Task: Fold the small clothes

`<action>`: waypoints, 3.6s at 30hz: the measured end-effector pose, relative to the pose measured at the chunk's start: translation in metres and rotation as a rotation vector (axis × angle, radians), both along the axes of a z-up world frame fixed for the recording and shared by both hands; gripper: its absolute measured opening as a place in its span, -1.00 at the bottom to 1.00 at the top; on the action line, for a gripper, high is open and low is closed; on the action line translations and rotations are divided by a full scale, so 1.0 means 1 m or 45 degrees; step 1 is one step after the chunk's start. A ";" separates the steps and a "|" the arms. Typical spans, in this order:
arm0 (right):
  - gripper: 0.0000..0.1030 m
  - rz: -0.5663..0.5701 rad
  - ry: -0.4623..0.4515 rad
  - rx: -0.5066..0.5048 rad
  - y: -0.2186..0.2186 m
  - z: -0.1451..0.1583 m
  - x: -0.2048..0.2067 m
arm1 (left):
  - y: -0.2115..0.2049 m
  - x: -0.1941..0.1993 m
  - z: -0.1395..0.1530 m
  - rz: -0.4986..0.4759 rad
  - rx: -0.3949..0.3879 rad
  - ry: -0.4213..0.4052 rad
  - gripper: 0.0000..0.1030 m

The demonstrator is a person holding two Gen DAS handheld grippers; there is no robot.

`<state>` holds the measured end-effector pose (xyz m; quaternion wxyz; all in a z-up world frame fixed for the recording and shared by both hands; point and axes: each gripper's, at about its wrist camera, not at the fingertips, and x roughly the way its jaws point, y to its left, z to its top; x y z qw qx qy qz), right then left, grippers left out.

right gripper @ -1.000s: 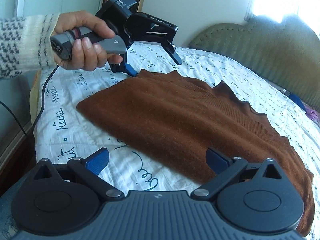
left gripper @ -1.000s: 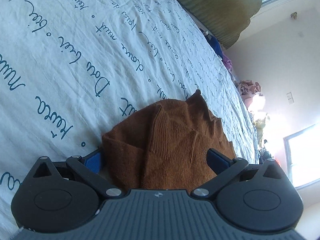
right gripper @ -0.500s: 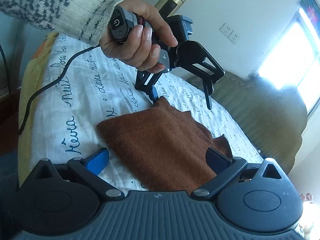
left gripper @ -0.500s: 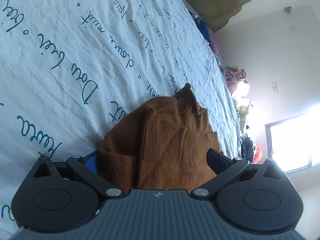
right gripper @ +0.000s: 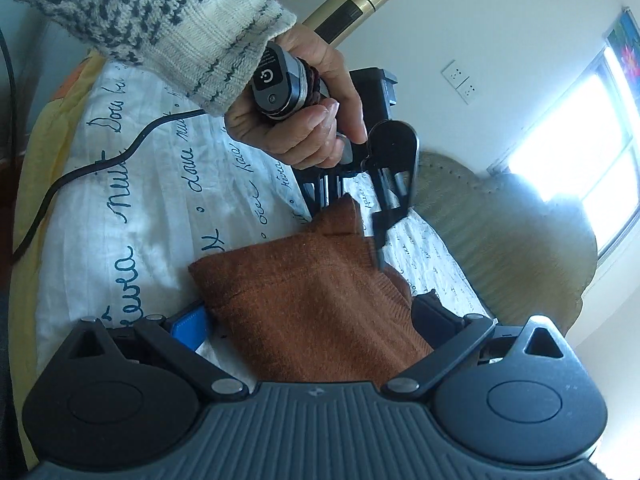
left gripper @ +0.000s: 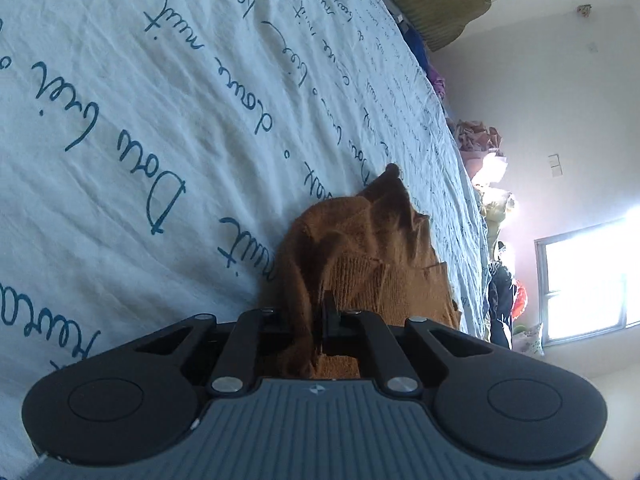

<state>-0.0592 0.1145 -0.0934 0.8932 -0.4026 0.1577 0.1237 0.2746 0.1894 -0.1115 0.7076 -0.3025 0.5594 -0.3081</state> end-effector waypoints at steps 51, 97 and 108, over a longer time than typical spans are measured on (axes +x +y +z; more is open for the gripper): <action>-0.90 -0.692 0.369 1.748 -0.394 0.003 -0.003 | -0.376 -0.031 0.037 -0.296 0.160 -0.062 -0.84; -0.58 -0.498 0.599 1.418 -0.426 0.009 0.042 | -0.239 -0.250 0.042 -0.311 0.239 -0.565 0.71; -0.54 -0.482 0.564 1.315 -0.435 0.026 0.119 | -0.254 -0.140 0.067 -0.065 0.064 -0.503 0.97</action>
